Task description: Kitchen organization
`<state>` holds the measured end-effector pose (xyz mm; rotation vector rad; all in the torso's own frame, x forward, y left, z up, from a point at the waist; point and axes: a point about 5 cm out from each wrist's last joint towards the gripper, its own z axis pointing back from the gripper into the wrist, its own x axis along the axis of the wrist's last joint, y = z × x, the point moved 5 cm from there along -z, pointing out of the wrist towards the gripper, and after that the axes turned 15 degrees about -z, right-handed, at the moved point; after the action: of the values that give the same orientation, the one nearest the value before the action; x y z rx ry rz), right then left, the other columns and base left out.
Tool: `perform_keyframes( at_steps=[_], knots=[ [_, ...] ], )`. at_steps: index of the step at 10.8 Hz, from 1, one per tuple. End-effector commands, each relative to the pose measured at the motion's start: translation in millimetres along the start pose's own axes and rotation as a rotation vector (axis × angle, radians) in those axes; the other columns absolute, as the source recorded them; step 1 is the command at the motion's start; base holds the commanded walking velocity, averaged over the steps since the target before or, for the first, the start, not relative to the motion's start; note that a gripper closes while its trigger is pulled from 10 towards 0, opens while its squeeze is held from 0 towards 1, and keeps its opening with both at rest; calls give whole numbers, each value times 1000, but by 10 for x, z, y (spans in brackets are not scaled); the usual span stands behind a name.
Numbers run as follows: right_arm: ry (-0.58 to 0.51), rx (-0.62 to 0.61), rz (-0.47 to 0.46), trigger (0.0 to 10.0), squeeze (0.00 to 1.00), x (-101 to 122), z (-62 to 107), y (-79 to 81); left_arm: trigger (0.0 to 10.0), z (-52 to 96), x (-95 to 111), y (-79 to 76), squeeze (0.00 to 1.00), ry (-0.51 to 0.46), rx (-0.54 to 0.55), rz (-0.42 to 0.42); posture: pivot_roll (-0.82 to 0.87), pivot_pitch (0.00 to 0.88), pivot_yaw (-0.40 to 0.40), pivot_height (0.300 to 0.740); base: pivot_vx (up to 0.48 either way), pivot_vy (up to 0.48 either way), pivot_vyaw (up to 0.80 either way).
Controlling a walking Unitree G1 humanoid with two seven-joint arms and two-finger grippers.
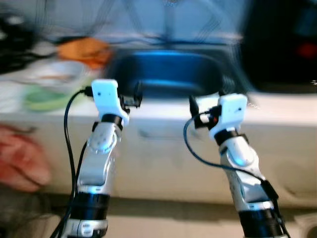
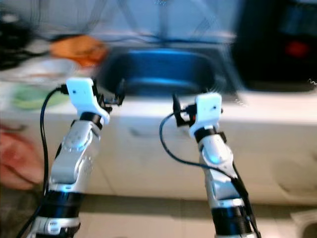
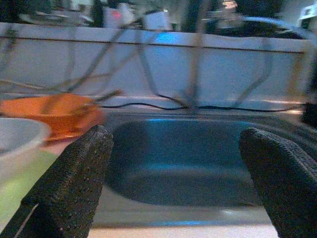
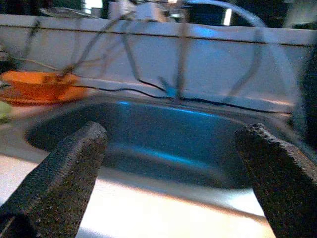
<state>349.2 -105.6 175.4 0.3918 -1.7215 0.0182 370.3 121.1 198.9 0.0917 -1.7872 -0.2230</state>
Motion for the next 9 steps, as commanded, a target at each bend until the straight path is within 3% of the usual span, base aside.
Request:
perform_keyframes(
  at_steps=[1,9],
  knots=[
    [-7,20,0,10000,0,17,-18,70,10000,-6,-3,76,0,5,23,-15,2,0,35,740,461,0,0],
    [-7,24,8,10000,0,7,-32,77,10000,-12,-34,59,0,16,14,-19,6,0,38,740,461,0,0]
  ],
)
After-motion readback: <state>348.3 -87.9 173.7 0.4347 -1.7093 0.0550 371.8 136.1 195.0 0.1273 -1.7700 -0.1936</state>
